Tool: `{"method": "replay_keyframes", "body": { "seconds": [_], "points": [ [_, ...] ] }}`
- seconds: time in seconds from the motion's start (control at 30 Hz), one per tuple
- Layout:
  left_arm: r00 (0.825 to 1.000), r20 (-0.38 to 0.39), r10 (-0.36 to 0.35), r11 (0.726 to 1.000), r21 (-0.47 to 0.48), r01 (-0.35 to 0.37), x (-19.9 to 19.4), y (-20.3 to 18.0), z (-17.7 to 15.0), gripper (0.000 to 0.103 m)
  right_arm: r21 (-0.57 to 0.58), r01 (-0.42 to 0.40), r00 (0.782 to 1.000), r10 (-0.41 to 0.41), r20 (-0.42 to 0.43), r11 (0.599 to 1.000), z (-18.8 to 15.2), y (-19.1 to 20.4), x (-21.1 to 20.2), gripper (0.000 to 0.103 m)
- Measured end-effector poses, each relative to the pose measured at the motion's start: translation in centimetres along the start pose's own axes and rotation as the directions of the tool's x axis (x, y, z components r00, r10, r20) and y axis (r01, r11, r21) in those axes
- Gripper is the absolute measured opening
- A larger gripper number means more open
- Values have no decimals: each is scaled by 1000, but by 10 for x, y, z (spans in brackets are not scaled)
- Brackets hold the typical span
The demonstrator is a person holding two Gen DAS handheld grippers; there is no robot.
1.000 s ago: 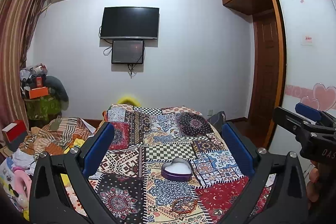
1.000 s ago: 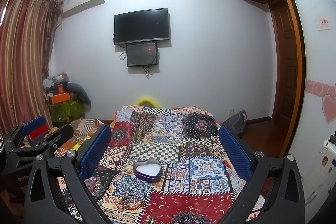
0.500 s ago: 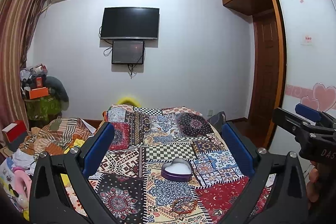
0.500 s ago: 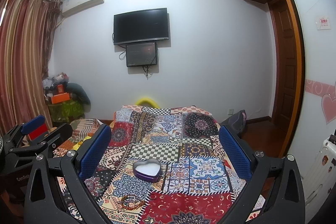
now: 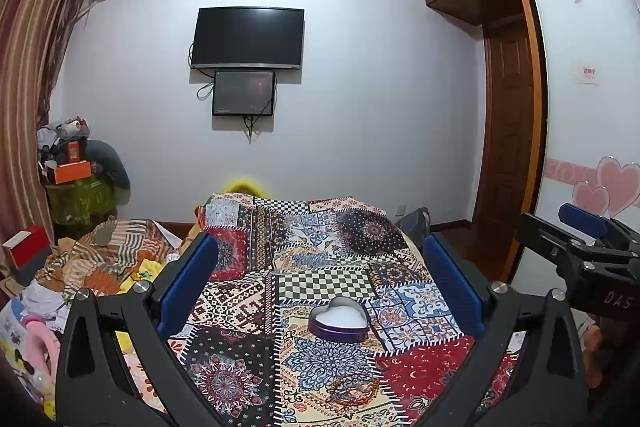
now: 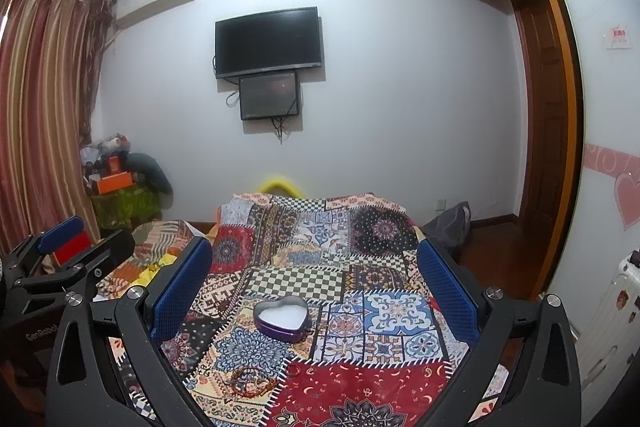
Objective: Organize jewelry
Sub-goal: 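Grasp the gold-red bracelet with the left tool while the right tool grasps a silver ring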
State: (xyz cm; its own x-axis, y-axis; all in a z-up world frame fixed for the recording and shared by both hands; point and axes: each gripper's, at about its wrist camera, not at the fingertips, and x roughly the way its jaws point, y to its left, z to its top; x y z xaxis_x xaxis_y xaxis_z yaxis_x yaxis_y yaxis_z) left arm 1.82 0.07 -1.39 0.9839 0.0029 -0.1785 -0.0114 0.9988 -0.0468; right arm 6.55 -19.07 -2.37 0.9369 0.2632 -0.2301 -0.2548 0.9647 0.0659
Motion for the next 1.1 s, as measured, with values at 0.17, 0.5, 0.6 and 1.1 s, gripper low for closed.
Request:
{"method": "replay_keyframes", "body": {
  "seconds": [0.17, 0.5, 0.6, 1.1],
  "points": [
    [998, -53, 20, 1000, -7, -20, 18, 10, -9, 103, 4, 12, 998, -12, -66, 1000, -13, -3, 21, 101],
    [962, -271, 40, 999, -16, -46, 75, 33, -54, 87, 1, 21, 964, -20, -265, 1000, -53, -13, 72, 99],
    [939, -343, 33, 999, -30, -46, 92, 38, -71, 75, -24, 13, 950, -20, -313, 1000, -63, -11, 80, 89],
    [760, -621, -193, 980, -158, 120, 148, 32, -142, 28, 1, -127, 832, 107, -545, 992, -120, -4, 128, 56]
  ]
}}
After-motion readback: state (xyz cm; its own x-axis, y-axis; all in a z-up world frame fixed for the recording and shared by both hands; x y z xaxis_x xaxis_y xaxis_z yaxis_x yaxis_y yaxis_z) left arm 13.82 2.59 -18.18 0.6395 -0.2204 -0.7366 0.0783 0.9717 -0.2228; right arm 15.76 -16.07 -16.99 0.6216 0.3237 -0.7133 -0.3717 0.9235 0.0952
